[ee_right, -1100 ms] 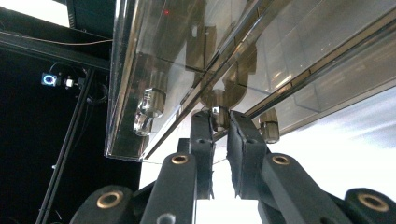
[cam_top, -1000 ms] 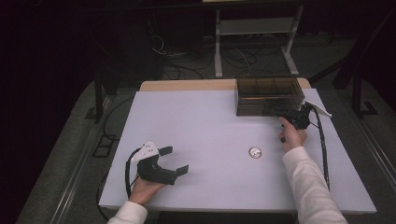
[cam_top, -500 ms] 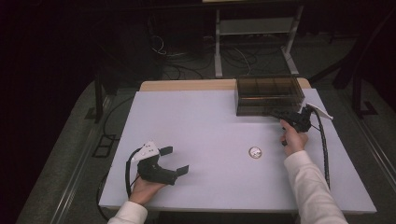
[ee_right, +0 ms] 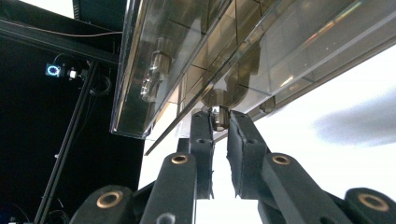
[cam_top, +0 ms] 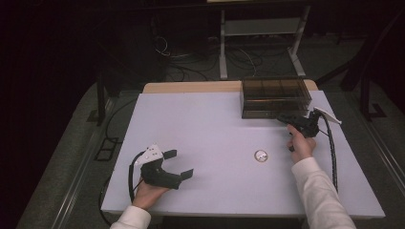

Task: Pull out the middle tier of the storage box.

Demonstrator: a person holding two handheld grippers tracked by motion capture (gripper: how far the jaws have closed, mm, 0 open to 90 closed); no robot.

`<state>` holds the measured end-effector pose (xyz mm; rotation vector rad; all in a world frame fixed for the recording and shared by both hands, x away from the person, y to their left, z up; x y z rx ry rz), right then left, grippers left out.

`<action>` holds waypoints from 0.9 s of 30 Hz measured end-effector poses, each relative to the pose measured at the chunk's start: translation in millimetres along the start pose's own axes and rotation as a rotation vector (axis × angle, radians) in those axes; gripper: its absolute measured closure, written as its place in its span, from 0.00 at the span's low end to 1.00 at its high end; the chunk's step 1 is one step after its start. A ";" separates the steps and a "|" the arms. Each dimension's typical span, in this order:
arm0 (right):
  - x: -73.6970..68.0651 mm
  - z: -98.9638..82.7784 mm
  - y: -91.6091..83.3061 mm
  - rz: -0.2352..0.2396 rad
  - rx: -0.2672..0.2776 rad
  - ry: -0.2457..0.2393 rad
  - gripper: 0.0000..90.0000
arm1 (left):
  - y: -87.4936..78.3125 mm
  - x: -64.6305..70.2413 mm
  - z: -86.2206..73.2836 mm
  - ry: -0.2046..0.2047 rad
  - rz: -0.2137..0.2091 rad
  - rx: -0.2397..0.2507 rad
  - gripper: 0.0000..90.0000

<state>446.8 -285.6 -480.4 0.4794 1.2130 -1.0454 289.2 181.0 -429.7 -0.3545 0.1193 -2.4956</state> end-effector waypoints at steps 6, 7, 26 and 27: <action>0.4 -1.8 -2.7 0.005 0.000 -0.001 0.88 | 0.1 -0.2 -0.2 0.000 0.000 -0.003 0.00; 0.4 -1.8 -2.7 0.005 0.000 -0.001 0.88 | 0.1 -0.2 -0.2 0.000 0.001 -0.003 0.00; -0.1 -8.8 -10.7 0.005 0.005 -0.008 0.88 | 0.9 -0.6 -0.6 0.003 -0.001 -0.008 0.00; -0.2 -9.6 -11.7 0.004 0.005 -0.003 0.88 | 1.1 -0.7 -0.7 0.002 -0.001 -0.008 0.00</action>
Point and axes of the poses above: each handheld gripper's, and its own axes: y roughly forward along the jaws, z roughly out of its top, x roughly to its right, the point moved 3 cm from there along y, roughly forward along the jaws, and after that the axes turned 13 degrees about x, right-handed, at the moved point
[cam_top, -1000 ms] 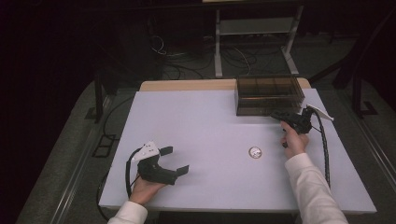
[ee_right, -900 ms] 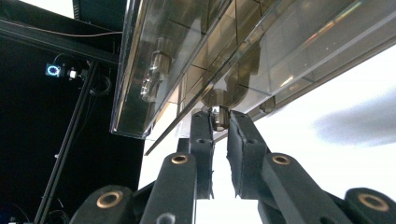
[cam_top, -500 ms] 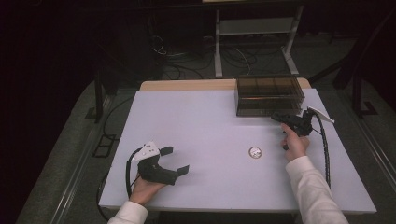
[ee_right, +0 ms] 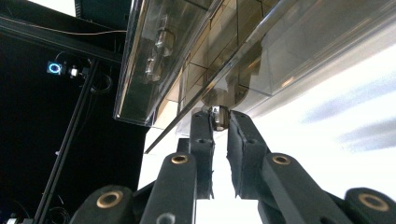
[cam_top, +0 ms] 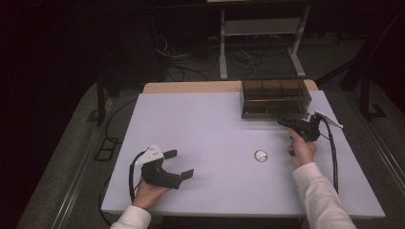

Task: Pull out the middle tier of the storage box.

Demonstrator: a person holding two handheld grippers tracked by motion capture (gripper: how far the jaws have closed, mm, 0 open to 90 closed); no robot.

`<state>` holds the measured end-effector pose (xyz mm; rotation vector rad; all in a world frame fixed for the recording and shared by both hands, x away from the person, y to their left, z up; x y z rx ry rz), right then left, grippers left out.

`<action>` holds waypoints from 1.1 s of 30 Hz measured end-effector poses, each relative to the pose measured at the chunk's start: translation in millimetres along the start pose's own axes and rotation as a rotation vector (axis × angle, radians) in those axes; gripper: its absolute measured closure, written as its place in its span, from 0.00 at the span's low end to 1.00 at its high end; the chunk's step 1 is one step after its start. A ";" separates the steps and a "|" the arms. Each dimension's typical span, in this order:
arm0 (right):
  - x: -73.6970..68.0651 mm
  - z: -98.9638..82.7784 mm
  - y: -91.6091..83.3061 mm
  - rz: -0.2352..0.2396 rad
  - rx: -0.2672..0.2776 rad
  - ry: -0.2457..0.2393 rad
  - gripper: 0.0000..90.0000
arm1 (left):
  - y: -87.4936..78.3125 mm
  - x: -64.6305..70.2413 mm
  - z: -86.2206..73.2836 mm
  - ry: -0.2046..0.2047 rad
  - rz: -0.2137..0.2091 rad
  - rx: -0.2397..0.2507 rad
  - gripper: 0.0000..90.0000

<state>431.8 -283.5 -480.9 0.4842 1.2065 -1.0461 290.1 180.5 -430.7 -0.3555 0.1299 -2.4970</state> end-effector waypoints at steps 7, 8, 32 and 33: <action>-0.2 -2.2 -3.1 -0.001 0.003 0.007 0.88 | 0.1 -0.3 0.1 0.002 0.000 0.000 0.00; -0.2 -2.9 -4.0 -0.001 0.002 0.005 0.88 | 0.1 -0.2 0.1 0.001 0.000 0.000 0.00; -7.5 -5.3 -11.4 0.007 -0.026 -0.071 0.72 | -0.3 0.0 0.4 0.004 0.001 0.000 0.00; -8.5 -5.1 -12.3 0.008 -0.026 -0.079 0.71 | -0.2 0.1 0.3 0.004 0.001 0.000 0.00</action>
Point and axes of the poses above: each handheld gripper's, and its own axes: y roughly forward along the jaws, z roughly out of its top, x roughly to its right, the point moved 3 cm from there along y, roughly forward along the jaws, and after that the axes turned 13 degrees about x, right-handed, at the moved point
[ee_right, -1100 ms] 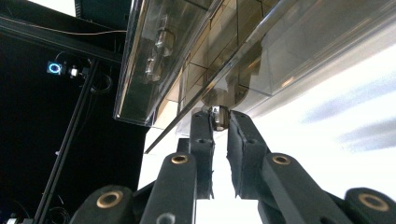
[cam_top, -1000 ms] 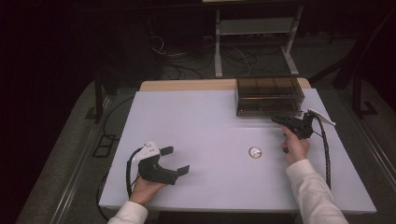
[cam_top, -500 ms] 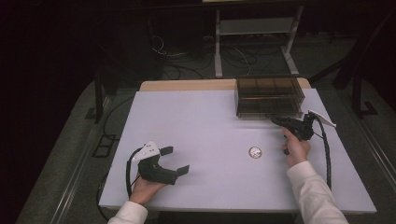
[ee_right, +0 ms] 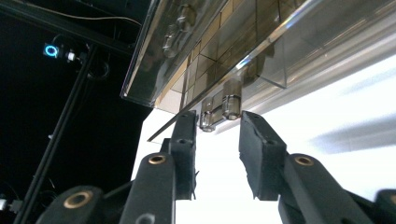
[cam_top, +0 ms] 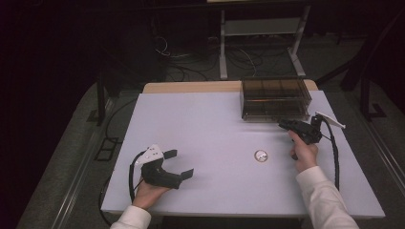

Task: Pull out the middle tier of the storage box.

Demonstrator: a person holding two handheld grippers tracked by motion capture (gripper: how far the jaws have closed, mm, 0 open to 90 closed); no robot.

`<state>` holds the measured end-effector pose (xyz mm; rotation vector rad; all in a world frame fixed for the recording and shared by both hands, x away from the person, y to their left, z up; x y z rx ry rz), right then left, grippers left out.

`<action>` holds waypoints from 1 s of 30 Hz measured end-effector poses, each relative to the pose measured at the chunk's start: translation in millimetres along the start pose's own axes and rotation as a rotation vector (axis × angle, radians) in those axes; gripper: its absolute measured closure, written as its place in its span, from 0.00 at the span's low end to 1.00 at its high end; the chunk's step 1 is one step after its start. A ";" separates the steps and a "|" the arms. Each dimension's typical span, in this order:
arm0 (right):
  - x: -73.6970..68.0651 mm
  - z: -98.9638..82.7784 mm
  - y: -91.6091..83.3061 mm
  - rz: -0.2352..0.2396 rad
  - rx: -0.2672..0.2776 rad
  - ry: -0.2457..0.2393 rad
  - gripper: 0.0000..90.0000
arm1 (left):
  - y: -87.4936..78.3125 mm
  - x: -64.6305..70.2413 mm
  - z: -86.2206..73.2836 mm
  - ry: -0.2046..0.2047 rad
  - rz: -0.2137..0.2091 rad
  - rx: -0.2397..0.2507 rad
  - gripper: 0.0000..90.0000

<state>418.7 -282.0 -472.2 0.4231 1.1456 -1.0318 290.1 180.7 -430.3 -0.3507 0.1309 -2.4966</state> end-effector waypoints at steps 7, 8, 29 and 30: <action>-5.1 2.4 -5.9 -0.011 -0.039 -0.080 0.53 | 0.2 0.0 -0.1 0.002 -0.001 -0.001 0.00; -6.6 2.6 -6.9 -0.010 -0.053 -0.102 0.50 | 0.2 0.0 -0.1 0.002 -0.001 -0.002 0.00; -25.9 7.0 -12.4 -0.030 -0.286 -0.446 0.03 | 0.6 0.2 -0.9 -0.004 0.002 -0.002 0.00; -27.3 7.2 -11.9 -0.034 -0.304 -0.474 0.03 | 0.7 0.1 -0.9 -0.004 0.002 -0.002 0.00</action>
Point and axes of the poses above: each handheld gripper's, and its own axes: y roughly forward along the jaws, z roughly out of its top, x roughly to its right, the point moved 3 cm from there along y, roughly forward along the jaws, and after that the axes turned 13 degrees about x, right-handed, at the moved point
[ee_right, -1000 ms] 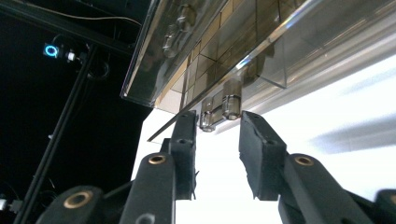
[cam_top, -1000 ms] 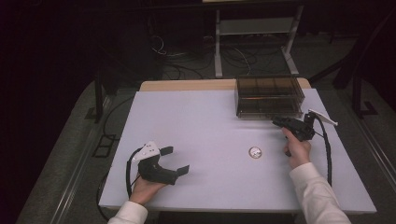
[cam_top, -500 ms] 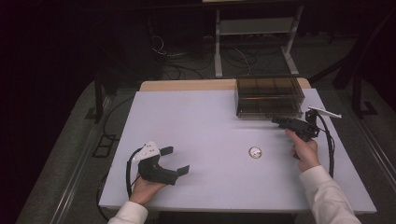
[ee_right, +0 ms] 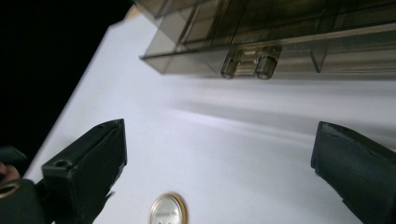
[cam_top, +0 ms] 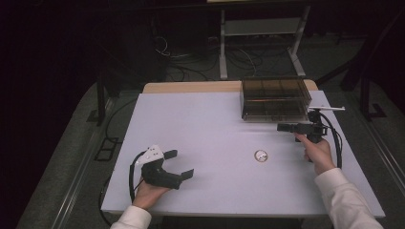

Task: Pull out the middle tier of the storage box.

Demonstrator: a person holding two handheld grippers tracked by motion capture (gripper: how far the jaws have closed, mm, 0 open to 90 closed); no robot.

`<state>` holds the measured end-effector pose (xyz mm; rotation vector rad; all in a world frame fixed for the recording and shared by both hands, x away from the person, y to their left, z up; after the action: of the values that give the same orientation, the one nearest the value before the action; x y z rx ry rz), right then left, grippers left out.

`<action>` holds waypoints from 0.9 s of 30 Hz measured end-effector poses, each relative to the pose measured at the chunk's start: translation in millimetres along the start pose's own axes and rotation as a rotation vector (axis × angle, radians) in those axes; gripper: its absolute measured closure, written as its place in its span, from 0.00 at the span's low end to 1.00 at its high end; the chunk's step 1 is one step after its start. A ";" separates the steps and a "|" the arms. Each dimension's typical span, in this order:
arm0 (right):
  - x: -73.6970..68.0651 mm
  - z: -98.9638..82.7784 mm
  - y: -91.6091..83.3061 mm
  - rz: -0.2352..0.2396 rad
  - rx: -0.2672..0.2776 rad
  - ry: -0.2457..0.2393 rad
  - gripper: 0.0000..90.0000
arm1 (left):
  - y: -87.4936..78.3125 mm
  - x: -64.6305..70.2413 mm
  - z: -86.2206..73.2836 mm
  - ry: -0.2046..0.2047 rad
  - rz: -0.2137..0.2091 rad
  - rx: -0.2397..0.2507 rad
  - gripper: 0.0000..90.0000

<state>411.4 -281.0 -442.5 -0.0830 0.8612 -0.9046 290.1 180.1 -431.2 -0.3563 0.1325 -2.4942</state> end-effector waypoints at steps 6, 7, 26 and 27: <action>-4.7 9.0 -1.5 -0.016 -0.065 -0.104 0.03 | -0.3 0.1 0.1 0.001 0.002 0.000 0.00; -5.4 10.4 -2.1 -0.018 -0.074 -0.111 0.03 | -0.4 0.0 0.1 0.000 0.003 0.001 0.00; -19.9 45.7 -11.4 0.033 -0.139 -0.308 0.03 | -0.6 -0.2 0.1 -0.002 0.006 0.002 0.00; -20.5 47.3 -11.1 0.031 -0.138 -0.316 0.03 | -0.8 -0.3 0.1 -0.002 0.006 0.002 0.00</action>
<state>430.0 -286.6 -393.5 -0.3230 0.6265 -0.7763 289.8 180.9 -431.1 -0.3570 0.1298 -2.4876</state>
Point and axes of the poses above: each handheld gripper's, and its own axes: y roughly forward along the jaws, z roughly out of its top, x roughly to its right, the point moved 3 cm from there along y, roughly forward along the jaws, and after that the axes turned 13 degrees about x, right-handed, at the moved point
